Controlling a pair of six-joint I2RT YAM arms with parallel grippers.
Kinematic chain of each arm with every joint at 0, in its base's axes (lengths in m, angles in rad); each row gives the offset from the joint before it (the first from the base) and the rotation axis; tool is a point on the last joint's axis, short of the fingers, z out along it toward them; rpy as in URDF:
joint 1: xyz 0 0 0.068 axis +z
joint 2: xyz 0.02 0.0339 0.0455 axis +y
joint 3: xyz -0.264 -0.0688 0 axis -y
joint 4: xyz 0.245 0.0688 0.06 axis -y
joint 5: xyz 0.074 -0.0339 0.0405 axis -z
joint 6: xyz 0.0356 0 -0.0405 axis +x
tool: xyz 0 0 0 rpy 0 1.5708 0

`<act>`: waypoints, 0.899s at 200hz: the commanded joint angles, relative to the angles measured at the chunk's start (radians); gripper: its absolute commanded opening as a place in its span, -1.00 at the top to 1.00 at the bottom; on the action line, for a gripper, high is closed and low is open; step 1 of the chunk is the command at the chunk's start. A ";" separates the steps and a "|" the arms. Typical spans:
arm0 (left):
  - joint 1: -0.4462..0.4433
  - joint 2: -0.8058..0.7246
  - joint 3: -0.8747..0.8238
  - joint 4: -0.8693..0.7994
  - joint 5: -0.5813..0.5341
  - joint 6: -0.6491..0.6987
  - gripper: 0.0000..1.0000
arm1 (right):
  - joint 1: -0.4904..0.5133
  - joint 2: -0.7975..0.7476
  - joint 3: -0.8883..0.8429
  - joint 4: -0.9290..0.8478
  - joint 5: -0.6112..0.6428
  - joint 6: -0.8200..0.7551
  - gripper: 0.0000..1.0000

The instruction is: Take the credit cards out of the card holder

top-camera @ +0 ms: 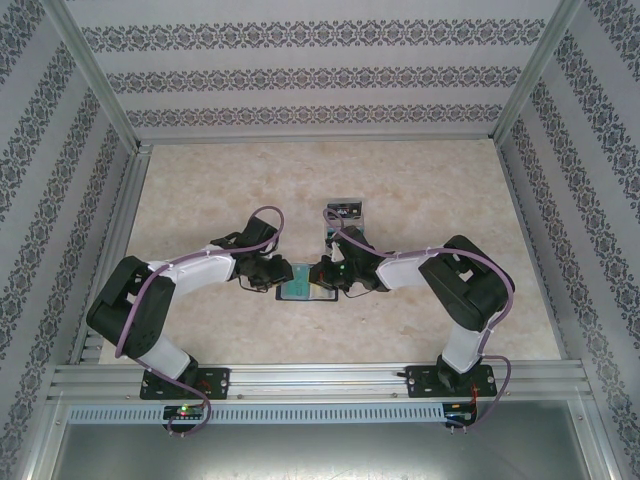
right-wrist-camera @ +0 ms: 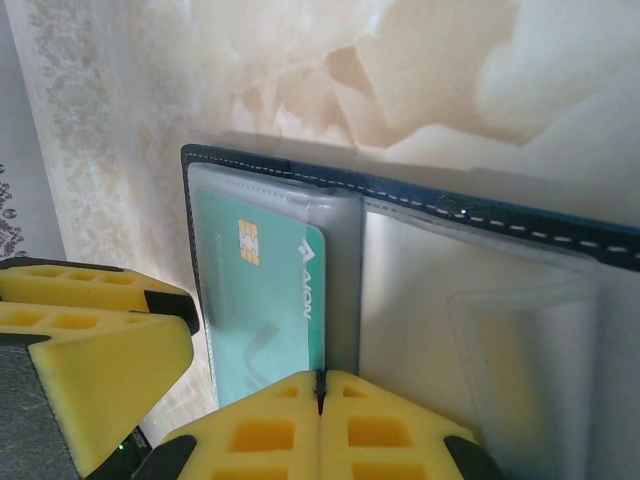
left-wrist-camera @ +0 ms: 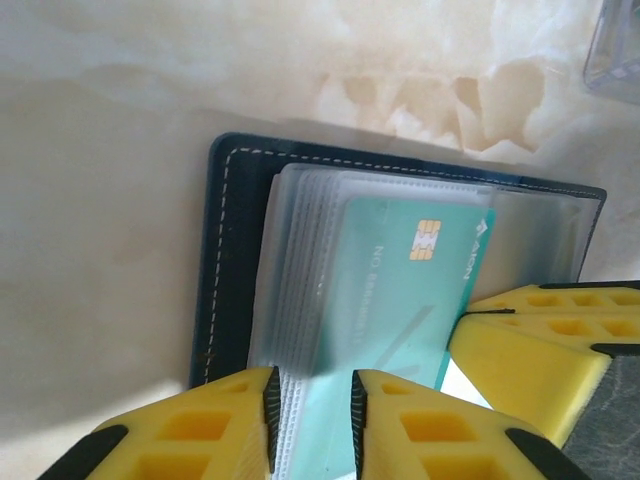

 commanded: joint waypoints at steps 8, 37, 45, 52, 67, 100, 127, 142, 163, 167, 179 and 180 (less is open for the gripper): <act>0.010 0.023 -0.037 0.006 -0.006 -0.011 0.60 | -0.005 -0.007 -0.014 -0.010 0.002 -0.004 1.00; 0.009 0.026 -0.058 -0.017 -0.043 -0.024 0.82 | -0.010 -0.019 -0.026 -0.020 0.009 -0.010 1.00; 0.010 0.025 -0.057 -0.025 -0.051 -0.021 0.83 | -0.012 -0.024 -0.032 -0.023 0.012 -0.013 1.00; 0.010 0.024 -0.058 -0.029 -0.054 -0.021 0.83 | -0.016 -0.028 -0.037 -0.026 0.016 -0.014 1.00; 0.009 0.026 -0.055 -0.035 -0.060 -0.021 0.84 | -0.024 -0.037 -0.050 -0.027 0.016 -0.018 1.00; 0.010 0.027 -0.054 -0.035 -0.055 -0.018 0.84 | -0.043 -0.061 -0.071 -0.040 0.017 -0.028 1.00; 0.010 0.036 -0.048 -0.031 -0.046 -0.015 0.84 | -0.042 -0.067 -0.068 -0.042 0.006 -0.039 1.00; 0.009 0.039 -0.044 -0.027 -0.039 -0.014 0.85 | -0.036 -0.059 -0.053 -0.042 0.000 -0.039 0.65; 0.010 0.044 -0.040 -0.030 -0.034 -0.011 0.86 | -0.022 -0.041 -0.036 -0.029 -0.001 -0.032 0.50; 0.010 0.044 -0.040 -0.030 -0.033 -0.009 0.86 | -0.021 -0.036 -0.032 -0.028 -0.001 -0.031 0.49; 0.009 0.044 -0.038 -0.032 -0.033 -0.008 0.86 | -0.014 -0.023 -0.023 -0.024 -0.001 -0.030 0.49; 0.009 0.044 -0.039 -0.032 -0.033 -0.008 0.86 | -0.015 -0.022 -0.022 -0.023 0.000 -0.029 0.49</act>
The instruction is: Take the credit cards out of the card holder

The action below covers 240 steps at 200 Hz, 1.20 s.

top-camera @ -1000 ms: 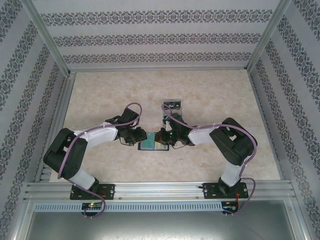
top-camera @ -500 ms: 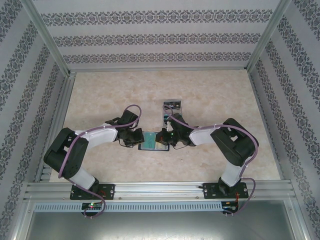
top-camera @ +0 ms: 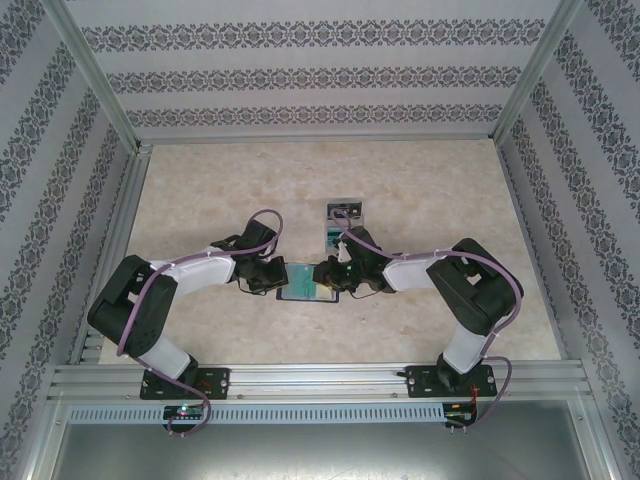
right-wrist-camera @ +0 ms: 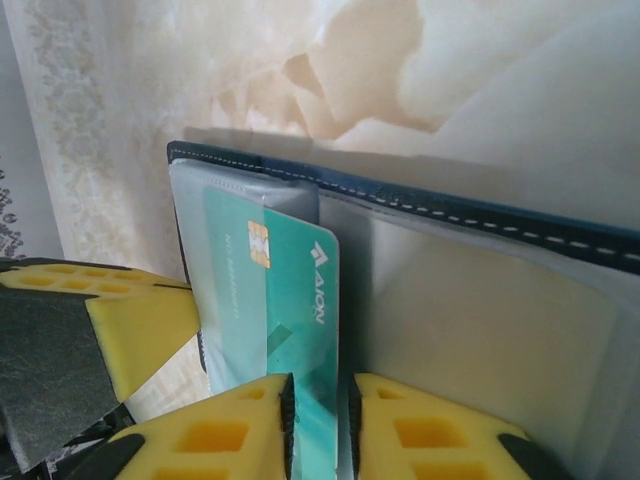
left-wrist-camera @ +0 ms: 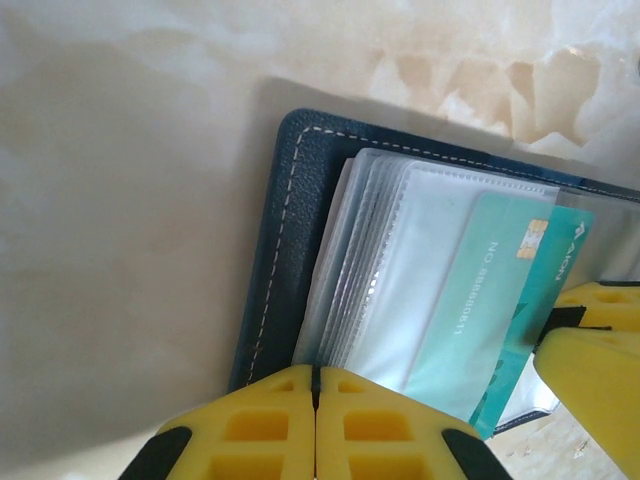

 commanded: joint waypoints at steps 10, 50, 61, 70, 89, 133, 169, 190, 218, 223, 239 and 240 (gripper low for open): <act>0.006 0.035 -0.016 -0.044 -0.029 0.004 0.87 | 0.019 0.034 0.027 -0.011 0.007 -0.008 0.50; 0.005 0.036 -0.018 -0.042 -0.024 0.004 0.88 | 0.019 0.057 0.032 0.006 0.002 0.001 0.63; 0.004 0.036 -0.018 -0.043 -0.026 0.003 0.88 | 0.018 0.058 0.029 0.010 0.002 0.004 0.76; 0.006 0.036 -0.016 -0.045 -0.028 0.004 0.88 | 0.016 0.051 0.022 0.012 0.003 0.005 0.88; 0.007 0.036 -0.012 -0.057 -0.039 0.008 0.89 | 0.004 0.026 -0.002 0.010 0.010 0.000 1.00; 0.006 0.045 0.001 -0.081 -0.048 0.029 0.89 | -0.057 -0.082 -0.079 -0.008 0.001 -0.029 1.00; 0.007 0.049 0.013 -0.086 -0.046 0.044 0.89 | -0.098 -0.193 -0.120 -0.080 -0.028 -0.091 1.00; 0.007 0.048 0.034 -0.116 -0.056 0.075 0.89 | -0.122 -0.277 -0.131 -0.144 -0.045 -0.135 1.00; 0.010 0.039 0.066 -0.135 -0.046 0.108 0.89 | -0.116 -0.417 -0.079 -0.347 -0.011 -0.241 1.00; 0.011 0.036 0.071 -0.134 -0.035 0.111 0.88 | -0.115 -0.441 -0.068 -0.387 0.000 -0.258 1.00; 0.011 0.020 0.095 -0.137 -0.012 0.117 0.84 | -0.113 -0.523 -0.015 -0.528 0.054 -0.324 1.00; 0.011 0.018 0.096 -0.137 -0.011 0.118 0.84 | -0.113 -0.529 -0.009 -0.537 0.059 -0.329 1.00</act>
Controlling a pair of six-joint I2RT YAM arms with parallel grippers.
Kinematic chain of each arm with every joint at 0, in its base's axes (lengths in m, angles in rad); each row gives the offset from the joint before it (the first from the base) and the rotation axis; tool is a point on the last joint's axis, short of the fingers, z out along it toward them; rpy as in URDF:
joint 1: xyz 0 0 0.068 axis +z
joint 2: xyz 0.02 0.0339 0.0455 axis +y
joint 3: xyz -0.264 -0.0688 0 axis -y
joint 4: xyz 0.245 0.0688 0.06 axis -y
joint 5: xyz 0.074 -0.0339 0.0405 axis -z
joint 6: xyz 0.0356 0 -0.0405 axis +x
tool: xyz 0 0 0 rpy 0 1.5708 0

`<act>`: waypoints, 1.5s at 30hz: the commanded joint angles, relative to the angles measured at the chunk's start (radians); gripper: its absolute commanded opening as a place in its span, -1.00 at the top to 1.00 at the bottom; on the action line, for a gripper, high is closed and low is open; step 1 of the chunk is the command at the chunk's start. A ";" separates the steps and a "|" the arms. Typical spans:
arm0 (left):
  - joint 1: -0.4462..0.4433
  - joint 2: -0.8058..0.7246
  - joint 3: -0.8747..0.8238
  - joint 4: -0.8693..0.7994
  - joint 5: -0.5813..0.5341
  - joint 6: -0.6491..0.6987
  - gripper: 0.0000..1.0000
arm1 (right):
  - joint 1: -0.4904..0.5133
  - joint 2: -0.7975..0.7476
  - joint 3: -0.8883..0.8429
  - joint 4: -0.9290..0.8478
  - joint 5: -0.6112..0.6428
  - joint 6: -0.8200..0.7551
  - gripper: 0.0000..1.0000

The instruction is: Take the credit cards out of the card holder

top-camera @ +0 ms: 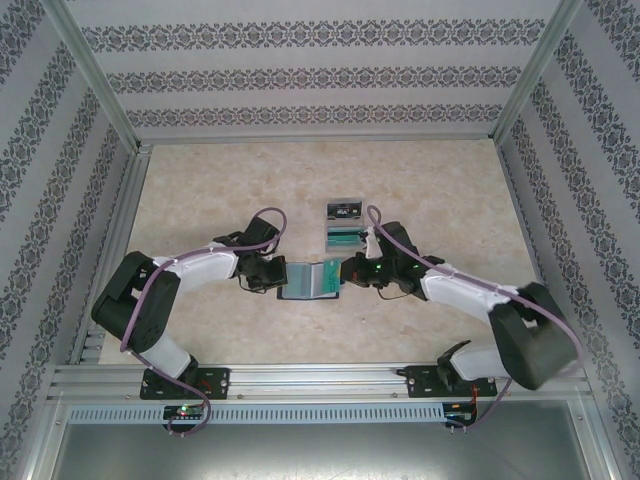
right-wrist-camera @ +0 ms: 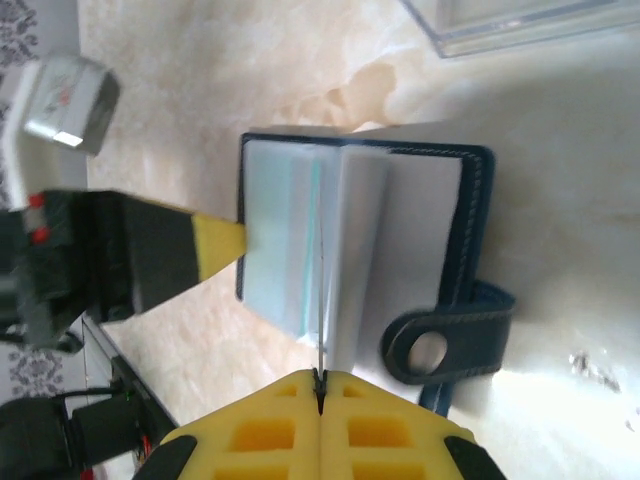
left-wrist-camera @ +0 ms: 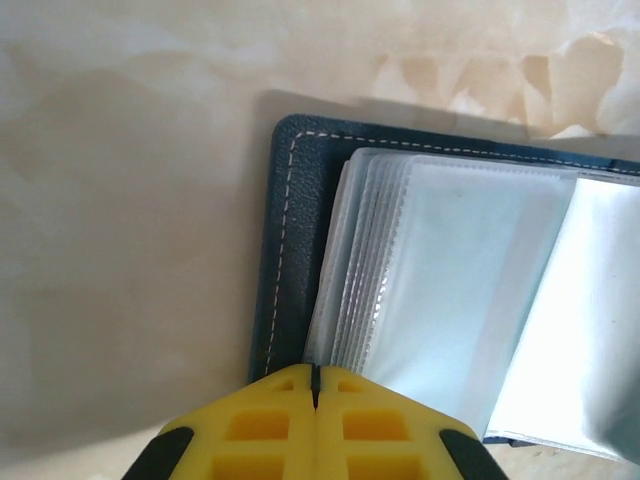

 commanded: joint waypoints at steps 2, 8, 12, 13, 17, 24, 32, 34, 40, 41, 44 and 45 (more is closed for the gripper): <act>0.011 -0.020 0.056 -0.069 0.012 0.051 0.80 | 0.006 -0.142 0.125 -0.317 0.101 -0.185 1.00; 0.019 -0.081 0.130 -0.095 0.033 0.066 0.40 | 0.017 -0.144 0.367 -0.651 0.283 -0.421 1.00; 0.041 -0.134 0.148 -0.118 0.020 0.069 0.24 | 0.039 -0.107 0.487 -0.726 0.403 -0.616 1.00; 0.050 -0.153 0.147 -0.122 0.015 0.069 0.18 | 0.050 -0.100 0.505 -0.727 0.446 -0.674 1.00; 0.092 -0.234 0.127 -0.136 0.002 0.061 0.06 | 0.080 -0.063 0.553 -0.721 0.529 -0.913 1.00; 0.136 -0.380 0.084 -0.165 -0.042 0.056 -0.71 | 0.076 0.052 0.650 -0.761 0.540 -1.230 1.00; 0.161 -0.474 0.051 -0.212 -0.084 0.042 -0.96 | 0.075 0.239 0.787 -0.836 0.585 -1.476 1.00; 0.167 -0.492 0.048 -0.229 -0.095 0.041 -0.96 | 0.077 0.273 0.799 -0.848 0.586 -1.512 1.00; 0.180 -0.538 0.029 -0.257 -0.113 0.036 -0.96 | 0.080 0.334 0.795 -0.806 0.633 -1.590 1.00; 0.180 -0.541 0.028 -0.258 -0.113 0.034 -0.96 | 0.081 0.344 0.796 -0.800 0.637 -1.598 1.00; 0.183 -0.542 0.026 -0.265 -0.112 0.034 -0.97 | 0.082 0.368 0.799 -0.781 0.660 -1.620 1.00; 0.183 -0.543 0.025 -0.265 -0.111 0.036 -0.97 | 0.082 0.375 0.800 -0.777 0.664 -1.627 1.00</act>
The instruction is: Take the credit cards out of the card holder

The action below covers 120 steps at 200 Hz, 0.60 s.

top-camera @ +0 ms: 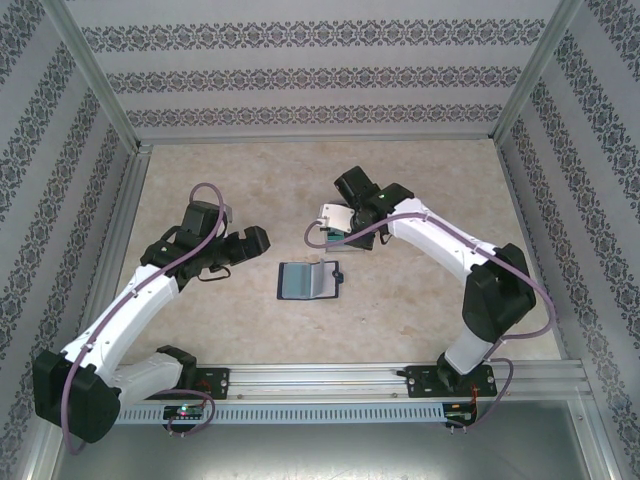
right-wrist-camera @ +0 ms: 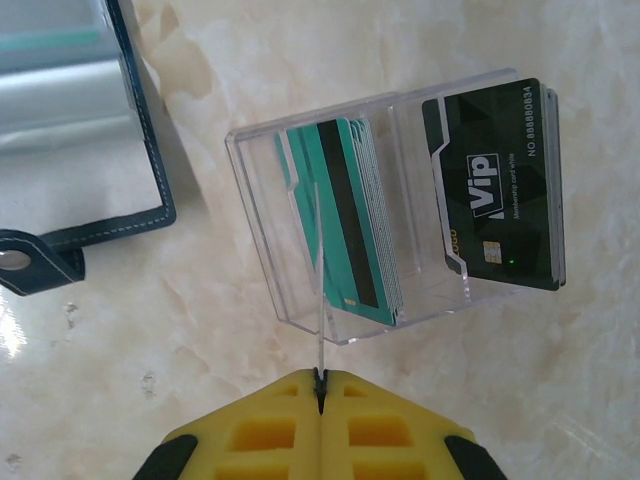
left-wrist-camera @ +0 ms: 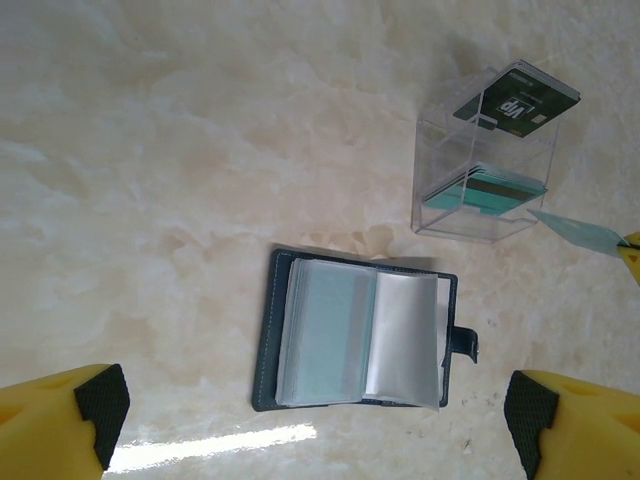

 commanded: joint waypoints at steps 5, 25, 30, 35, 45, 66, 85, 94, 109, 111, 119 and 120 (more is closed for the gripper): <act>0.014 -0.013 -0.017 -0.043 -0.017 -0.008 -0.97 | 0.011 0.033 0.027 0.029 0.043 -0.059 1.00; 0.014 -0.015 -0.020 -0.046 -0.013 -0.006 -0.97 | 0.012 0.052 0.033 0.043 0.045 -0.060 1.00; 0.015 -0.017 -0.022 -0.044 -0.014 -0.006 -0.97 | 0.012 0.057 0.035 0.047 0.048 -0.060 1.00; 0.015 -0.019 -0.023 -0.043 -0.015 -0.007 -0.97 | 0.012 0.062 0.038 0.048 0.048 -0.063 1.00; 0.017 -0.022 -0.024 -0.045 -0.016 -0.008 -0.97 | 0.012 0.073 0.044 0.054 0.052 -0.067 1.00; 0.021 -0.021 -0.026 -0.046 -0.015 -0.007 -0.97 | 0.012 0.093 0.065 0.054 0.040 -0.065 1.00; 0.023 -0.023 -0.029 -0.042 -0.012 -0.007 -0.97 | 0.014 0.111 0.073 0.055 0.036 -0.069 1.00; 0.026 -0.022 -0.028 -0.042 -0.010 -0.006 -0.97 | 0.013 0.117 0.073 0.055 0.031 -0.067 1.00; 0.029 -0.022 -0.030 -0.042 -0.008 -0.002 -0.97 | 0.016 0.126 0.076 0.050 0.026 -0.066 1.00; 0.030 -0.022 -0.029 -0.042 -0.008 -0.003 -0.97 | 0.015 0.128 0.076 0.050 0.025 -0.066 1.00; 0.031 -0.022 -0.030 -0.042 -0.009 -0.003 -0.97 | 0.017 0.132 0.076 0.049 0.023 -0.066 1.00; 0.031 -0.021 -0.030 -0.042 -0.009 -0.003 -0.97 | 0.017 0.131 0.076 0.049 0.023 -0.066 1.00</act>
